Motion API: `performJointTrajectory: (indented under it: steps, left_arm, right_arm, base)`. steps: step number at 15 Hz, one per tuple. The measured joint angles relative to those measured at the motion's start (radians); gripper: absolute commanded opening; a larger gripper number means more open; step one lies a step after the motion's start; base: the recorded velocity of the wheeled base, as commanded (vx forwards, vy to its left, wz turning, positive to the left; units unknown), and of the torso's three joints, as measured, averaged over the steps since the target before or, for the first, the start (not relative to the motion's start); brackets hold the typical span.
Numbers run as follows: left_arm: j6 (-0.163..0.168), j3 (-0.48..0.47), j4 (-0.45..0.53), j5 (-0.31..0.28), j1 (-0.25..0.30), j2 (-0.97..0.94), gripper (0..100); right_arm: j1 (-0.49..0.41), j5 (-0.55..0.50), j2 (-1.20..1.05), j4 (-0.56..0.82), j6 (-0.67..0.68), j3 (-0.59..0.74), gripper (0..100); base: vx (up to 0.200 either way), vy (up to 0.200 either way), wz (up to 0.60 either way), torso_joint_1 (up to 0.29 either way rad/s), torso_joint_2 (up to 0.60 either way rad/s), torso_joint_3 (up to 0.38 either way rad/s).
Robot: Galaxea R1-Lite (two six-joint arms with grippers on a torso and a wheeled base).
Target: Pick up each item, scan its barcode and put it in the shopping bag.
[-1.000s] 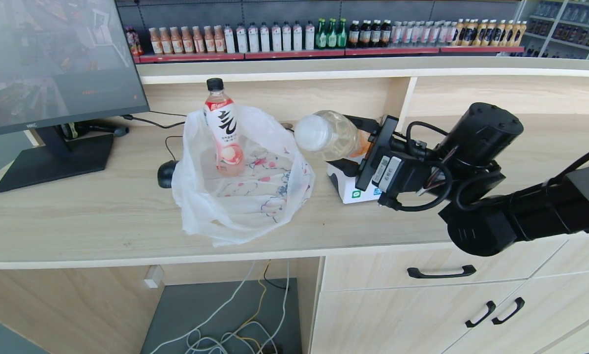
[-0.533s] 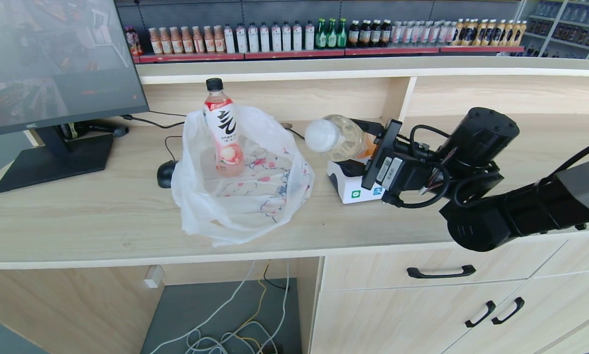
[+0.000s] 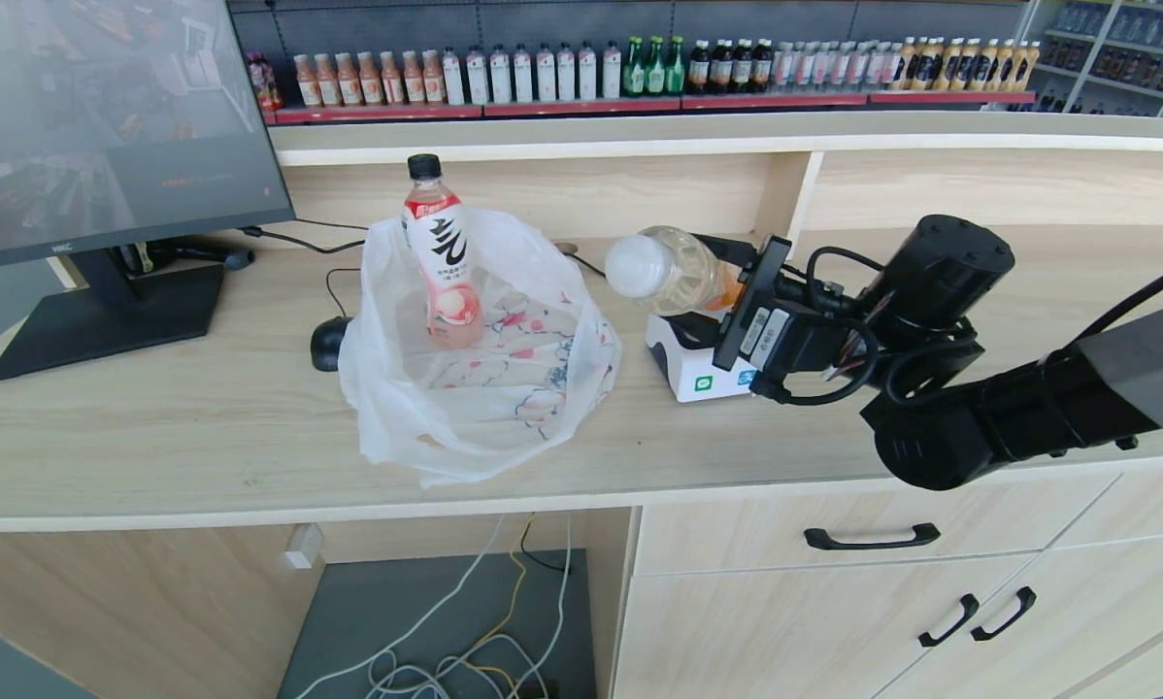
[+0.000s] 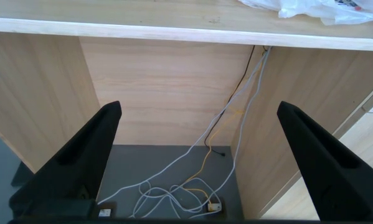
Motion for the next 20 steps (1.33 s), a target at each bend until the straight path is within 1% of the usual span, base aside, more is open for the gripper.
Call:
performJointTrajectory:
  steps: [14,20]
  left_arm:
    - [0.0,0.0,0.0,0.0,0.0,0.0,100]
    - [0.0,0.0,0.0,0.0,0.0,0.0,100]
  right_arm:
    - [0.004,-0.003,0.007,-0.008,0.0,-0.002,0]
    - [0.006,-0.005,-0.003,-0.02,0.027,-0.002,0]
  base:
    - [0.0,0.0,0.0,0.0,0.0,0.0]
    - [0.0,0.0,0.0,0.0,0.0,0.0]
